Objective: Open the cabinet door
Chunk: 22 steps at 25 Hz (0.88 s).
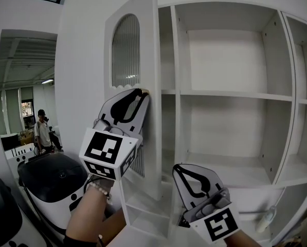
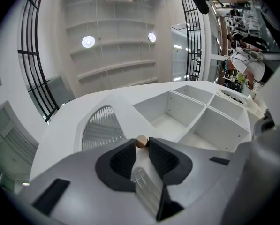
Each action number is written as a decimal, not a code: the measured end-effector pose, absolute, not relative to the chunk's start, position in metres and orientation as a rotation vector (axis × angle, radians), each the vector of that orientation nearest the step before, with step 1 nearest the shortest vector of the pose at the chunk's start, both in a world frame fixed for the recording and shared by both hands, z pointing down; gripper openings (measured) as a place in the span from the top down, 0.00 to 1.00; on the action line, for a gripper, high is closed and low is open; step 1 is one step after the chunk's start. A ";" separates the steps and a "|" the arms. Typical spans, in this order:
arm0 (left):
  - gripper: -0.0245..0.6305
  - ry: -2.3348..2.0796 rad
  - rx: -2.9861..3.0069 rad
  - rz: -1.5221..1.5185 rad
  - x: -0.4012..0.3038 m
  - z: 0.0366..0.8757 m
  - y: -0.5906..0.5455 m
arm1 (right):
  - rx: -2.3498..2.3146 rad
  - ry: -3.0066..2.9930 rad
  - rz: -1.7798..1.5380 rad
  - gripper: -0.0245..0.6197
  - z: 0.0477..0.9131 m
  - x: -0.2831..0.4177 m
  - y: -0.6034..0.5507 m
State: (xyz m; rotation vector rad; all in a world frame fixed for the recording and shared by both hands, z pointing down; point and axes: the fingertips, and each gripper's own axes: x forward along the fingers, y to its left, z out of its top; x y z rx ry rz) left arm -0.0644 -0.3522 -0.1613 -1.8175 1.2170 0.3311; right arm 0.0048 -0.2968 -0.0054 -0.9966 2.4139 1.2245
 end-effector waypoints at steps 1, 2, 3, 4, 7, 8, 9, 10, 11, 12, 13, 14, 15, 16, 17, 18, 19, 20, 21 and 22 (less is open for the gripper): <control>0.84 1.219 -1.818 0.334 -0.066 -0.161 -0.350 | -0.996 2.417 1.220 0.96 -0.005 0.004 -0.297; 0.84 1.221 -1.815 0.334 -0.068 -0.161 -0.348 | -0.992 2.420 1.211 0.96 -0.005 0.003 -0.297; 0.84 1.224 -1.806 0.329 -0.069 -0.161 -0.347 | -0.985 2.425 1.196 0.96 -0.005 0.001 -0.296; 0.84 1.227 -1.790 0.320 -0.070 -0.161 -0.345 | -0.971 2.432 1.179 0.96 -0.005 -0.001 -0.296; 0.84 1.229 -1.751 0.296 -0.073 -0.162 -0.340 | -0.931 2.457 1.137 0.95 -0.004 -0.008 -0.297; 0.84 1.228 -1.752 0.297 -0.074 -0.162 -0.338 | -0.927 2.468 1.129 0.95 -0.003 -0.011 -0.298; 0.84 1.227 -1.755 0.299 -0.075 -0.162 -0.337 | -0.925 2.484 1.120 0.93 -0.001 -0.013 -0.300; 0.84 1.226 -1.761 0.304 -0.076 -0.162 -0.336 | -0.920 2.502 1.111 0.91 0.001 -0.017 -0.302; 0.84 1.226 -1.771 0.314 -0.077 -0.162 -0.335 | -0.913 2.521 1.101 0.90 0.004 -0.020 -0.304; 0.84 1.226 -1.785 0.328 -0.079 -0.161 -0.334 | -0.902 2.536 1.091 0.87 0.006 -0.024 -0.306; 0.84 1.227 -1.797 0.341 -0.081 -0.161 -0.333 | -0.889 2.551 1.082 0.85 0.008 -0.028 -0.307; 0.84 1.228 -1.805 0.351 -0.083 -0.160 -0.331 | -0.875 2.565 1.074 0.84 0.011 -0.032 -0.308; 0.84 1.226 -1.810 0.357 -0.085 -0.160 -0.330 | -0.860 2.579 1.069 0.82 0.013 -0.036 -0.309; 0.84 1.224 -1.813 0.362 -0.086 -0.160 -0.328 | -0.848 2.594 1.064 0.79 0.015 -0.040 -0.310; 0.84 1.222 -1.815 0.366 -0.088 -0.161 -0.326 | -0.836 2.608 1.059 0.78 0.018 -0.044 -0.311; 0.84 1.220 -1.817 0.369 -0.089 -0.161 -0.325 | -0.824 2.621 1.051 0.77 0.020 -0.047 -0.312; 0.84 1.219 -1.819 0.372 -0.091 -0.161 -0.324 | -0.811 2.633 1.041 0.77 0.023 -0.051 -0.313; 0.84 1.221 -1.822 0.374 -0.092 -0.161 -0.322 | -0.796 2.644 1.027 0.77 0.025 -0.054 -0.313; 0.84 1.223 -1.824 0.376 -0.094 -0.160 -0.321 | -0.778 2.652 1.010 0.77 0.026 -0.057 -0.314; 0.84 1.227 -1.827 0.378 -0.096 -0.161 -0.319 | -0.758 2.658 0.994 0.77 0.027 -0.061 -0.313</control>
